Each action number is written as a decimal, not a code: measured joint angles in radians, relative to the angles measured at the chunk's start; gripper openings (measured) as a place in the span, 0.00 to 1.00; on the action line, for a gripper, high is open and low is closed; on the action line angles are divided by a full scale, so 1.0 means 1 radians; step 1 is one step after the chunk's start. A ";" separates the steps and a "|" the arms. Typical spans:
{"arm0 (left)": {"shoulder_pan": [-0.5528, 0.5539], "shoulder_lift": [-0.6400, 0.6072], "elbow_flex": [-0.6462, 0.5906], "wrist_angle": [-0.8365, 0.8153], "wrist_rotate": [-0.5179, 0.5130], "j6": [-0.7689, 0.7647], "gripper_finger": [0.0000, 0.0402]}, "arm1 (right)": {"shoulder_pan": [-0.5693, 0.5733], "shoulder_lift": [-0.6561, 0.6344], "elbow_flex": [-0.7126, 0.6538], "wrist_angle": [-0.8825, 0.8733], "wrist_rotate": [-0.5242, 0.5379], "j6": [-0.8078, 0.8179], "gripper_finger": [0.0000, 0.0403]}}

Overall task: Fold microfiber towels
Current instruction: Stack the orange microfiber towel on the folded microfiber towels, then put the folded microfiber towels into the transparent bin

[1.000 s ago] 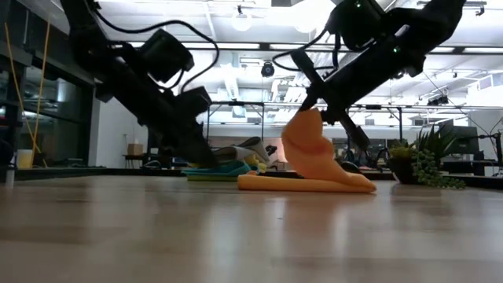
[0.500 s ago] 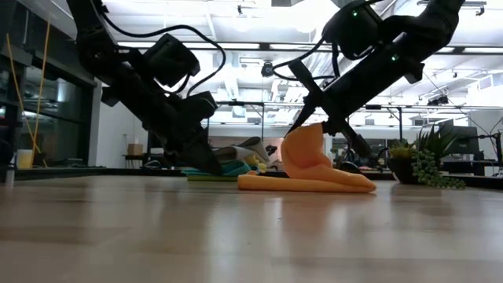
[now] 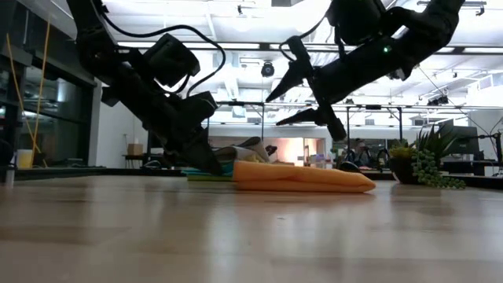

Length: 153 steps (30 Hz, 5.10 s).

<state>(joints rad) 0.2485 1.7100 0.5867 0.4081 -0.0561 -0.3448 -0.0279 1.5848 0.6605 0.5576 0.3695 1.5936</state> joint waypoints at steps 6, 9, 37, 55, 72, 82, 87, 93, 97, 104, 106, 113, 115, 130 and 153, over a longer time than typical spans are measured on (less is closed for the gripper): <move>0.032 -0.098 0.001 -0.117 0.011 0.055 0.00 | -0.061 -0.079 0.000 -0.067 -0.082 -0.186 0.55; 0.068 -0.214 0.001 -0.249 0.009 0.099 0.00 | -0.086 -0.164 0.000 -0.233 -0.117 -0.278 0.55; 0.022 -0.991 0.001 -0.068 -0.009 0.112 0.00 | -0.096 -0.091 0.000 -0.814 -0.213 -0.307 0.54; 0.019 -1.015 0.000 -0.107 -0.061 0.188 0.00 | -0.052 -0.023 0.000 -0.731 -0.228 -0.348 0.20; 0.019 -1.213 0.000 -0.074 -0.070 0.305 0.00 | -0.168 0.061 0.388 -0.950 -0.360 -1.212 0.00; 0.019 -1.224 0.000 -0.101 -0.070 0.270 0.00 | -0.197 0.369 0.906 -1.264 -0.521 -1.850 0.00; 0.019 -1.221 0.000 -0.125 -0.068 0.244 0.00 | -0.210 0.463 1.151 -1.343 -0.603 -2.020 0.00; 0.019 -1.221 0.000 -0.136 -0.063 0.214 0.00 | -0.286 0.525 1.346 -1.385 -0.534 -2.110 0.00; 0.019 -1.219 0.000 -0.143 -0.063 0.167 0.00 | -0.358 0.531 1.414 -1.434 -0.526 -2.188 0.00; 0.019 -1.217 0.000 -0.149 -0.113 0.163 0.00 | -0.472 0.532 1.440 -1.430 -0.500 -2.228 0.00; 0.019 -1.209 0.000 -0.149 -0.138 0.163 0.00 | -0.498 0.532 1.437 -1.431 -0.497 -2.230 0.00; 0.019 -1.187 0.000 -0.148 -0.172 0.161 0.00 | -0.549 0.537 1.437 -1.407 -0.499 -2.221 0.00; 0.019 -1.175 0.000 -0.149 -0.172 0.161 0.00 | -0.552 0.553 1.437 -1.411 -0.505 -2.213 0.00; 0.019 -1.143 0.000 -0.149 -0.169 0.138 0.00 | -0.541 0.662 1.434 -1.339 -0.300 -2.147 0.00; 0.019 -1.143 0.000 -0.149 -0.172 0.165 0.00 | -0.552 0.663 1.462 -1.270 -0.212 -1.931 0.60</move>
<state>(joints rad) 0.2672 0.5674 0.5865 0.2588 -0.2279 -0.1797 -0.5795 2.2475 2.1222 -0.7125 0.1574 -0.3376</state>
